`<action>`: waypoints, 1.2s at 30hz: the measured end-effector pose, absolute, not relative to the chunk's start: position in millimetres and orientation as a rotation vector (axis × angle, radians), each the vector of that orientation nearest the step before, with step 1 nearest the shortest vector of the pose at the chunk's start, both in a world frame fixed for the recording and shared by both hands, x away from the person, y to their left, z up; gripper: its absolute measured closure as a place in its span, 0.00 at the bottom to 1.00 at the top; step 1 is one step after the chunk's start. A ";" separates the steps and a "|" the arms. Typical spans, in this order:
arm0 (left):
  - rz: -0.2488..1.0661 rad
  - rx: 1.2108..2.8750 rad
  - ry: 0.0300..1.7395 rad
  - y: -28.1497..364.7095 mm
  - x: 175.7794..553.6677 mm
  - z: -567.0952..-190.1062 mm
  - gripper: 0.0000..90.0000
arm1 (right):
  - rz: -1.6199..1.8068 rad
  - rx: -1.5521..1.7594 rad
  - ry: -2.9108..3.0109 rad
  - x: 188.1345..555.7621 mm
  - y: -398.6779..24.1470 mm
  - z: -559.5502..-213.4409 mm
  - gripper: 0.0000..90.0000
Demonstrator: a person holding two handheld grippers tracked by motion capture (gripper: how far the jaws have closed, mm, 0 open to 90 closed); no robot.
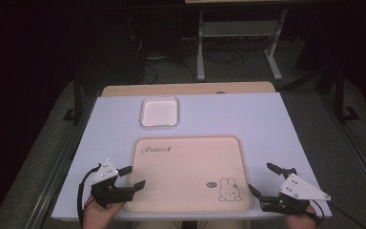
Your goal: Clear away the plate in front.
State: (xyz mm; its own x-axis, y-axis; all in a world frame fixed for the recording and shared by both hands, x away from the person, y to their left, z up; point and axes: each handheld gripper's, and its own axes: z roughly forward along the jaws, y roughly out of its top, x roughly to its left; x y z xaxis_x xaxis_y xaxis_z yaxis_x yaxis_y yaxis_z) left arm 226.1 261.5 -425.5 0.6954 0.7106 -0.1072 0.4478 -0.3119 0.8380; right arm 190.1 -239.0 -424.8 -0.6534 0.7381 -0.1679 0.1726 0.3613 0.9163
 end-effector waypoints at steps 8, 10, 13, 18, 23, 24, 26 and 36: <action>0.363 1.942 0.895 262.4 228.2 -424.6 0.30 | 1.289 0.787 2.055 189.9 -239.1 -424.6 0.14; 0.358 1.943 0.893 262.0 229.7 -424.7 0.30 | 1.290 0.788 2.054 189.8 -239.3 -424.6 0.14; 0.352 1.955 0.878 260.4 233.1 -424.3 0.29 | 1.289 0.792 2.054 190.0 -239.5 -425.0 0.14; 0.317 1.995 0.845 253.8 242.3 -422.8 0.29 | 1.280 0.792 2.055 190.3 -239.1 -425.2 0.14; 0.309 2.002 0.836 251.9 247.1 -421.4 0.29 | 1.281 0.794 2.051 190.0 -239.5 -425.2 0.14; 0.308 1.999 0.838 252.2 248.4 -420.1 0.28 | 1.281 0.794 2.050 190.0 -239.7 -425.2 0.14; 0.310 1.996 0.836 252.5 249.2 -419.5 0.28 | 1.281 0.793 2.051 189.9 -239.8 -425.1 0.14; 0.316 1.979 0.832 250.3 262.4 -413.3 0.28 | 1.280 0.793 2.050 190.0 -239.5 -425.2 0.14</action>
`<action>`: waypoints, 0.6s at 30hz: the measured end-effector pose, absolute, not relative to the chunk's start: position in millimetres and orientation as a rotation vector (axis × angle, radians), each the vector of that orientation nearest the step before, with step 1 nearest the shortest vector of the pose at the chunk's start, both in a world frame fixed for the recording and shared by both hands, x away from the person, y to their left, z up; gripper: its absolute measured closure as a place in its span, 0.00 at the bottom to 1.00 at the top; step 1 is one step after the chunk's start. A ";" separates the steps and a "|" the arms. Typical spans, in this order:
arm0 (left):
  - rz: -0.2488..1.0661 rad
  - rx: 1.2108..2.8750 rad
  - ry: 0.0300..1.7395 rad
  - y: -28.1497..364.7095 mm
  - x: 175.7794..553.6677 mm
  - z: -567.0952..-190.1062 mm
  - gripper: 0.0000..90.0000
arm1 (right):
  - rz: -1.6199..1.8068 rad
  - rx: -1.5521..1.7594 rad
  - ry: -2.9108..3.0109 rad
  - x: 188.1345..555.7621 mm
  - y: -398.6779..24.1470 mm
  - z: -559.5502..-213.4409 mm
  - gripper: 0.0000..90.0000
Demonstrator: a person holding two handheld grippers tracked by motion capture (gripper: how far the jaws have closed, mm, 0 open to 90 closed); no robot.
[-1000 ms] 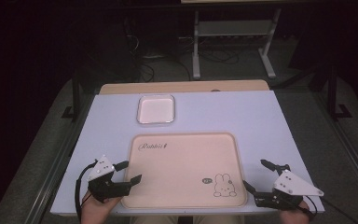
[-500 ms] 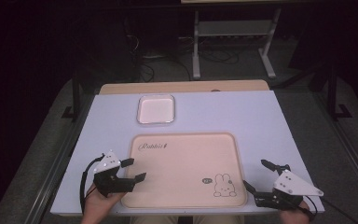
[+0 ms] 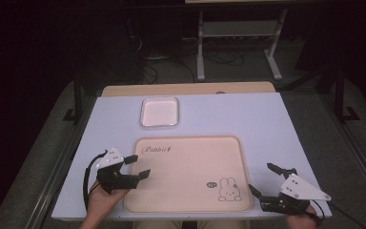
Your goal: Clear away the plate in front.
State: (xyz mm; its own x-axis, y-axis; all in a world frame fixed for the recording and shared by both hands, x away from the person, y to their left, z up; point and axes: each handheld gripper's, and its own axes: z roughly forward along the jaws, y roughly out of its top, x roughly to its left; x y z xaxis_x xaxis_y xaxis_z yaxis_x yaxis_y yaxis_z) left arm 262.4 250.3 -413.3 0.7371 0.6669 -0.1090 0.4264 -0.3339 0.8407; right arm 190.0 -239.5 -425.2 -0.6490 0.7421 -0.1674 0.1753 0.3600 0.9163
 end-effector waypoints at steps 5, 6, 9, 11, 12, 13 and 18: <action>0.313 1.983 0.820 245.2 271.2 -409.2 0.28 | 1.281 0.792 2.048 189.6 -239.9 -425.1 0.14; 0.312 1.983 0.816 244.1 273.3 -407.9 0.28 | 1.282 0.791 2.048 189.6 -240.0 -425.1 0.14; 0.319 1.982 0.816 240.6 278.9 -403.4 0.28 | 1.283 0.790 2.048 189.5 -240.0 -425.1 0.14; 0.324 1.982 0.814 238.2 282.6 -401.1 0.28 | 1.285 0.787 2.048 189.2 -240.1 -424.9 0.14; 0.326 1.988 0.810 237.0 284.4 -400.3 0.28 | 1.286 0.788 2.048 189.1 -240.1 -424.9 0.14; 0.330 1.996 0.806 234.7 287.8 -399.3 0.28 | 1.288 0.787 2.048 189.2 -240.2 -424.9 0.14; 0.323 1.997 0.815 232.0 297.7 -397.5 0.29 | 1.289 0.788 2.048 189.0 -240.2 -424.8 0.14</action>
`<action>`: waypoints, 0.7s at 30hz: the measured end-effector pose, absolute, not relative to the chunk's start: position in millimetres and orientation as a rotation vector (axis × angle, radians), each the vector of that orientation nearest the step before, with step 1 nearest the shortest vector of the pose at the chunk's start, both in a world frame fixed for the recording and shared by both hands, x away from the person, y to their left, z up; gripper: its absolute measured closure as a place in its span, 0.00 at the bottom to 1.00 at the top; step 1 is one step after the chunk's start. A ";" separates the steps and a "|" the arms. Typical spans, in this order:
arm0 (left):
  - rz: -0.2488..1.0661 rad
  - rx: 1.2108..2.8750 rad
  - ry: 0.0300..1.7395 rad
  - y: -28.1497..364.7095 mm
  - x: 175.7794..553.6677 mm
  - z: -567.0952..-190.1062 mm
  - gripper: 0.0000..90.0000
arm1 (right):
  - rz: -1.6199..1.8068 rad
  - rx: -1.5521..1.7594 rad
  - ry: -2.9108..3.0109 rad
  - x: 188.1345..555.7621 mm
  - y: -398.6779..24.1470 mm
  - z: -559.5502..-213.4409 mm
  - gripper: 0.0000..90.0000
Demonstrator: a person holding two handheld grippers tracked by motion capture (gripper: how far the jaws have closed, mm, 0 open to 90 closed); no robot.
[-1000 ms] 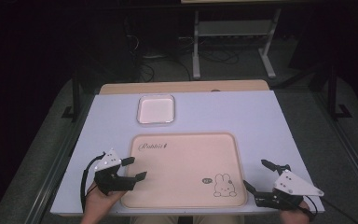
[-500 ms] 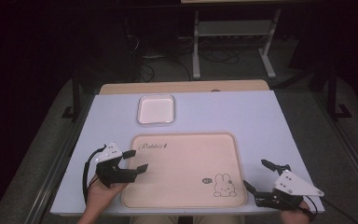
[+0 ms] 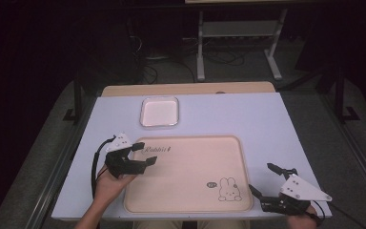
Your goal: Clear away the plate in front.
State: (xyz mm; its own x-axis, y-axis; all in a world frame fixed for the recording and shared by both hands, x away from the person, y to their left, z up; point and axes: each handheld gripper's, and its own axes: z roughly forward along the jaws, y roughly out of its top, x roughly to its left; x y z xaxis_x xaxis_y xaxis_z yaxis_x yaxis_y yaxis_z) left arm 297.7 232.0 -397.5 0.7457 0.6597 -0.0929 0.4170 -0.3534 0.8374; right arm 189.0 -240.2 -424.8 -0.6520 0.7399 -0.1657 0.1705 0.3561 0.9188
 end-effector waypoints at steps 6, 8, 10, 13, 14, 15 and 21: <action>0.284 2.003 0.855 231.4 314.1 -395.5 0.31 | 1.290 0.785 2.047 188.8 -240.4 -424.8 0.14; 0.285 2.004 0.861 231.3 316.7 -395.4 0.31 | 1.289 0.785 2.047 188.8 -240.5 -424.8 0.14; 0.289 2.019 0.878 230.4 323.2 -395.8 0.31 | 1.293 0.788 2.047 189.0 -241.0 -425.0 0.14; 0.294 2.020 0.882 230.2 326.2 -396.7 0.32 | 1.294 0.792 2.044 188.9 -241.3 -425.0 0.14; 0.297 2.020 0.893 230.8 329.7 -396.8 0.32 | 1.296 0.794 2.045 188.8 -241.6 -425.1 0.14; 0.297 2.020 0.893 230.8 329.7 -396.8 0.32 | 1.296 0.795 2.044 188.8 -241.7 -425.2 0.14; 0.324 2.014 0.930 232.0 345.3 -393.8 0.32 | 1.295 0.795 2.045 188.7 -242.0 -425.3 0.14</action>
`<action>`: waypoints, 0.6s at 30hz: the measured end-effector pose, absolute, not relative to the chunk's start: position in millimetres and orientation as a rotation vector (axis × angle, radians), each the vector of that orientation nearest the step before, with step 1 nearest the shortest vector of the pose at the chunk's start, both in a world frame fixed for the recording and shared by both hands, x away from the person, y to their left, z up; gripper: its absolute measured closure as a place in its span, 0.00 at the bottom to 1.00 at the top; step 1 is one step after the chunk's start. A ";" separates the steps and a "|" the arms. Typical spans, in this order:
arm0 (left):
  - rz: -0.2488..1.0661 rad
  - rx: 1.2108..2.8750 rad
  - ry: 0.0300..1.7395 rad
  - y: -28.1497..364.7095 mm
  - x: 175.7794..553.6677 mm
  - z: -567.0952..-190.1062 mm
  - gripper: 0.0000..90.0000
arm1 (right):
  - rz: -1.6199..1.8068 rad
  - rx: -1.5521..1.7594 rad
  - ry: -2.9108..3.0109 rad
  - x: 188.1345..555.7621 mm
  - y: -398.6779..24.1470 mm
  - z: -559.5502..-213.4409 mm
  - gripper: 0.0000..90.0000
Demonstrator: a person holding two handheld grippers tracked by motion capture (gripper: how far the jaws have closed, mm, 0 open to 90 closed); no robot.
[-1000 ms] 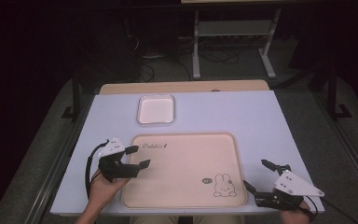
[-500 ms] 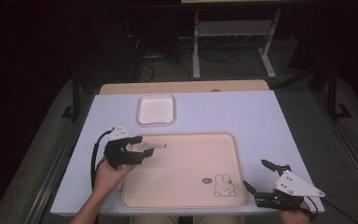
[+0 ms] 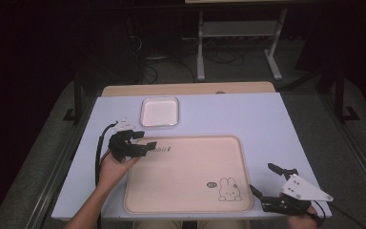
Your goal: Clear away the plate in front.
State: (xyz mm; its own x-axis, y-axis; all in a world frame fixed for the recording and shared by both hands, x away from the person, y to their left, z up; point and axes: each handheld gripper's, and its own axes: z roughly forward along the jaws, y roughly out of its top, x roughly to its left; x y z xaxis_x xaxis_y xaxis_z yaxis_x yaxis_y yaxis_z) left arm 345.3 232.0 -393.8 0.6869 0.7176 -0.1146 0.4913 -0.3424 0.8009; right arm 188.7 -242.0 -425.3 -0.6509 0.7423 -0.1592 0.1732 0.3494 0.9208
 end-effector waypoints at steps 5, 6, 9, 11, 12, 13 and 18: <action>0.314 2.007 0.965 232.8 357.4 -395.5 0.35 | 1.299 0.796 2.046 188.3 -242.2 -425.5 0.14; 0.312 2.009 0.976 232.9 359.4 -396.6 0.35 | 1.298 0.793 2.046 188.2 -242.3 -425.5 0.14; 0.312 2.017 0.999 234.3 366.1 -398.7 0.35 | 1.298 0.793 2.046 188.1 -243.0 -425.7 0.14; 0.311 2.002 1.014 236.7 370.8 -398.7 0.35 | 1.300 0.795 2.042 188.2 -243.3 -425.7 0.14; 0.311 2.002 1.014 236.7 370.8 -398.7 0.36 | 1.300 0.795 2.042 188.2 -243.3 -425.7 0.14; 0.306 2.000 1.032 238.2 376.0 -397.6 0.36 | 1.299 0.794 2.043 188.1 -243.2 -425.6 0.14; 0.312 1.998 1.061 241.0 391.0 -392.9 0.36 | 1.297 0.794 2.044 188.3 -242.7 -425.6 0.14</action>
